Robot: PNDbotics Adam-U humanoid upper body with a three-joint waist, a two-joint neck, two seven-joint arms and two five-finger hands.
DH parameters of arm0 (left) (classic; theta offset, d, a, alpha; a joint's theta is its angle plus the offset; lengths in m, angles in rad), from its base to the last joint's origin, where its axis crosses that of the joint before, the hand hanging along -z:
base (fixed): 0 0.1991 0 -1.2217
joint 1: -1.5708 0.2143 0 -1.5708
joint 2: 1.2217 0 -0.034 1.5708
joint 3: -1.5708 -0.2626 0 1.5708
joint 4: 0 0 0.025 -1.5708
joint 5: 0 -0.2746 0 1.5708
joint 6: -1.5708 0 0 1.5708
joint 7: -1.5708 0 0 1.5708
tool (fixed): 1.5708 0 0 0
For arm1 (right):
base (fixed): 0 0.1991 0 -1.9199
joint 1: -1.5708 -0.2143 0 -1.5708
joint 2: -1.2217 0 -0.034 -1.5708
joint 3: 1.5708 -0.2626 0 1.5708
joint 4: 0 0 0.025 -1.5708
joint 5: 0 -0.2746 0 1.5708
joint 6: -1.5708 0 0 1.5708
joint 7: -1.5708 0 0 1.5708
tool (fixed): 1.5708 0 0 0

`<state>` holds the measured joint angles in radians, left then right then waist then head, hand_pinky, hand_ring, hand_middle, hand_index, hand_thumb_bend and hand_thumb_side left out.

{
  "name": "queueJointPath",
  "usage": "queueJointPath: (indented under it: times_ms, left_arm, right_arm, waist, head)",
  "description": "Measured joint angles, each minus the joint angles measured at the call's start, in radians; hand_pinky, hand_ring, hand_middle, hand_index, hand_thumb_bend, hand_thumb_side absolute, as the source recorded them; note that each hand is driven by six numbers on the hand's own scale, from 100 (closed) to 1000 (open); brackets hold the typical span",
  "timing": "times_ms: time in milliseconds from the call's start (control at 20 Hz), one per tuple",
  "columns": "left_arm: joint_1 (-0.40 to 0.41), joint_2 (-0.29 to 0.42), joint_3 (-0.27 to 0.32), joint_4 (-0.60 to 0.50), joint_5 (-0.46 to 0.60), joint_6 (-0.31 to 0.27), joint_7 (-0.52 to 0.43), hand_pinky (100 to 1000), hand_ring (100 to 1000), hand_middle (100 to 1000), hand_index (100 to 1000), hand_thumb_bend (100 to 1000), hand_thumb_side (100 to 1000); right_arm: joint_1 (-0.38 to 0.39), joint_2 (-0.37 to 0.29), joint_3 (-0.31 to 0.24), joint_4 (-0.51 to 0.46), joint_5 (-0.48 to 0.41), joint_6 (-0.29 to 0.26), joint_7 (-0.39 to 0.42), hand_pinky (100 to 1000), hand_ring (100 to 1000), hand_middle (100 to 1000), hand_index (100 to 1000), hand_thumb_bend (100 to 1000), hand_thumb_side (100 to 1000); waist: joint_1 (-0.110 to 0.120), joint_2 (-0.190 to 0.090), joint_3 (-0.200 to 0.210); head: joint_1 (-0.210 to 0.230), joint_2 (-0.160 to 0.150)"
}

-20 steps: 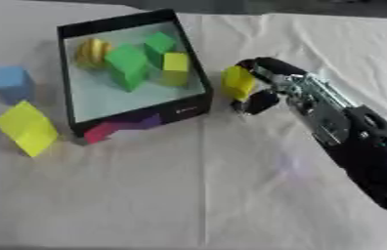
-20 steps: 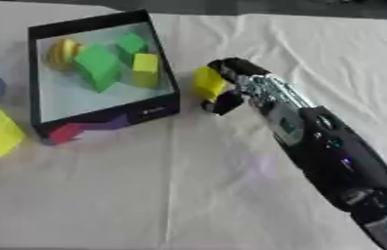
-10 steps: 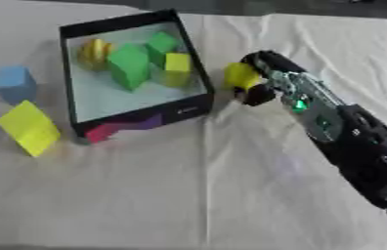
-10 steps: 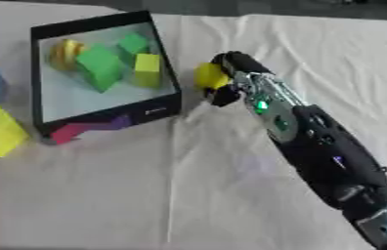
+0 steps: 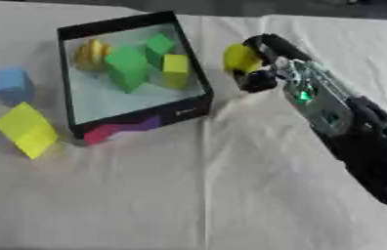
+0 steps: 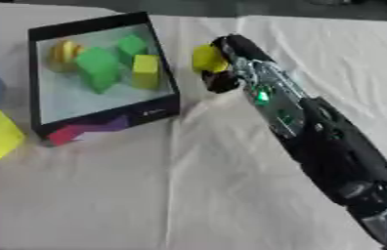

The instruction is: Pick up objects on the table and place them in the box.

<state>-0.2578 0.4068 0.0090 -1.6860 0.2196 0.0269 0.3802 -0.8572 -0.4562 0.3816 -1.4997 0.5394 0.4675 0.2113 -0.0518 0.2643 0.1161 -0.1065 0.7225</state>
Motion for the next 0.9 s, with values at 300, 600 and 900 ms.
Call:
queueJointPath:
  times_ms: [300, 600, 900]
  left_arm:
    - [0.001, 0.000, -0.001, 0.000, 0.000, 0.000, -0.002, 747, 798, 742, 793, 100, 817]
    - [-0.013, -0.001, -0.017, 0.000, 0.000, 0.003, -0.016, 748, 799, 743, 793, 100, 818]
    - [-0.026, -0.008, -0.032, 0.000, 0.000, 0.006, -0.033, 749, 800, 744, 794, 100, 823]
  right_arm:
    - [-0.179, 0.017, 0.041, -0.129, -0.048, -0.009, 0.073, 720, 643, 541, 688, 100, 100]
    - [-0.277, 0.158, 0.081, 0.050, 0.052, -0.071, 0.122, 748, 672, 561, 694, 132, 156]
    - [-0.297, 0.273, 0.074, 0.330, 0.232, -0.207, 0.106, 846, 807, 615, 734, 182, 238]
  waist:
    - [0.000, 0.000, 0.004]
    - [0.000, 0.000, 0.027]
    - [0.000, 0.000, 0.045]
  head:
    - [-0.013, 0.001]
    - [-0.043, 0.002]
    - [-0.064, 0.001]
